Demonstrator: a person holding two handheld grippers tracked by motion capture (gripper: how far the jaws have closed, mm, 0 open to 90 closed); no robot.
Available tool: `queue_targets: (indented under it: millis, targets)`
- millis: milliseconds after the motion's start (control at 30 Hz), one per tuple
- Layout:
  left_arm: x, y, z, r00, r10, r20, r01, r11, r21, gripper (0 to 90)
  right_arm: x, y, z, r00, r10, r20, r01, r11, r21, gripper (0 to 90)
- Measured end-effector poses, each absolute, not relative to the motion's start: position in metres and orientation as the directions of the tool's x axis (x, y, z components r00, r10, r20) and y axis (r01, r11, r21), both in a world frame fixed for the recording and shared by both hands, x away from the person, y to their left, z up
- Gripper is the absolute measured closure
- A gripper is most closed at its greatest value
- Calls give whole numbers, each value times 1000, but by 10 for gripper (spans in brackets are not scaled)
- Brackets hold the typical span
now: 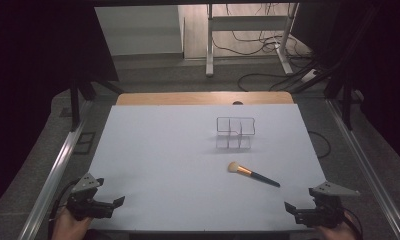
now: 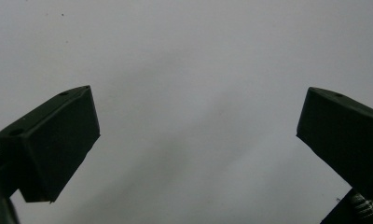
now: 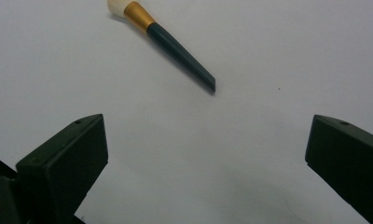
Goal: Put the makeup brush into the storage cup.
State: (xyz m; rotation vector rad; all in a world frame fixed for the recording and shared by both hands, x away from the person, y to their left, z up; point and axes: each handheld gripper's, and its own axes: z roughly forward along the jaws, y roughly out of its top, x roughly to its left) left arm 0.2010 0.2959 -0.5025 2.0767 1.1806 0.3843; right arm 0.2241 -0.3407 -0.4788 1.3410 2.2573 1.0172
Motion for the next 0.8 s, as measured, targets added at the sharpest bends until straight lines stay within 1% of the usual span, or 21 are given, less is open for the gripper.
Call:
queue_targets:
  millis: [100, 433, 533, 667, 800]
  targets:
    - [200, 296, -502, 539, 837, -93, 629, -327, 705, 0, 225, -342, -478, -503, 858, 100, 631, 286, 721, 0]
    - [196, 291, -501, 545, 833, -95, 627, -330, 706, 0, 225, -340, -478, -501, 862, 76, 624, 300, 721, 0]
    - [197, 292, -501, 540, 833, -120, 633, -307, 711, 0, 225, -340, -478, -504, 860, 73, 624, 304, 720, 0]
    - [197, 293, -500, 553, 822, -137, 616, -292, 732, 0, 226, -339, -477, -507, 860, 59, 619, 315, 720, 0]
    - [198, 292, -500, 555, 821, -133, 614, -297, 731, 0, 226, -339, -477, -510, 859, 53, 619, 324, 715, 0]
